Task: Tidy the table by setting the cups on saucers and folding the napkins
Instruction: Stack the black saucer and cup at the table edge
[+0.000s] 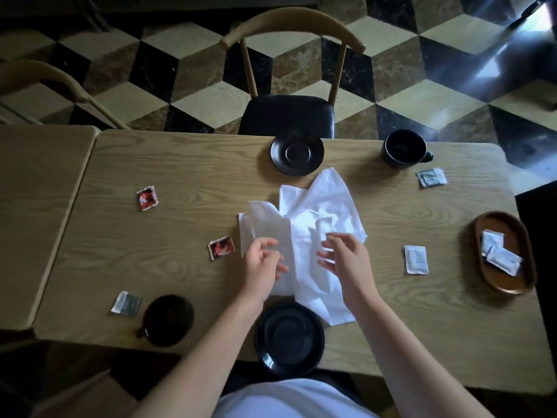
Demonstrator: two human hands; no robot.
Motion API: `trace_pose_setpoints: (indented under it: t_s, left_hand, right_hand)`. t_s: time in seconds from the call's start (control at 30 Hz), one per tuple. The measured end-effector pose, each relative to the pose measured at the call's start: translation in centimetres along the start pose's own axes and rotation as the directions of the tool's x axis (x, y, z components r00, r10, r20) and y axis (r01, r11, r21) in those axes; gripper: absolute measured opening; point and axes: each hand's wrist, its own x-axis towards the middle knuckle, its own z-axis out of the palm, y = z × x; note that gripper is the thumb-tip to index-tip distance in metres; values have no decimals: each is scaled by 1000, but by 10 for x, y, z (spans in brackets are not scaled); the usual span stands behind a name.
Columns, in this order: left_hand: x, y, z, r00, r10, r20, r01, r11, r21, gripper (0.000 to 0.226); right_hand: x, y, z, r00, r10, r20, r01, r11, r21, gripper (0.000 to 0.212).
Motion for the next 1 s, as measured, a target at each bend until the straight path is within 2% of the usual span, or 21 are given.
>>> trace_pose_setpoints:
  t_s: [0.13,0.4,0.47,0.63,0.73,0.83,1.0]
  left_hand:
    - [-40,-30,-15,999,-53,8,52,997,56,25]
    - [-66,-76,-76,990,-41,132,12,976,219,22]
    - [-70,-83,-91,987,-48,156,11,973,231,22]
    - [-80,-101,-131,982,-73,172,35,977,212,22]
    - [-79,-114,-153,991,-77,110,58,984,166,19]
    - [-69,-126,-175,998,-65,-9,65,994,88,16]
    - [-60,-145,-236,947,-183,-264,163,982,-94,17]
  right_hand:
    - [-43,34,-21,998,40,-57,-44,997,-66,13]
    - [-97,84,-22,988,71,-141,-88,989,-119,14]
    - [-111,96,-16,985,89,-151,-103,991,-88,9]
    - [-139,122,0,978,119,-173,-133,988,-72,13]
    - [-144,133,14,985,119,-124,-137,980,-146,13]
    - [-137,137,32,992,120,-42,-126,963,-237,12]
    - [-121,144,83,982,161,96,-106,898,-428,8]
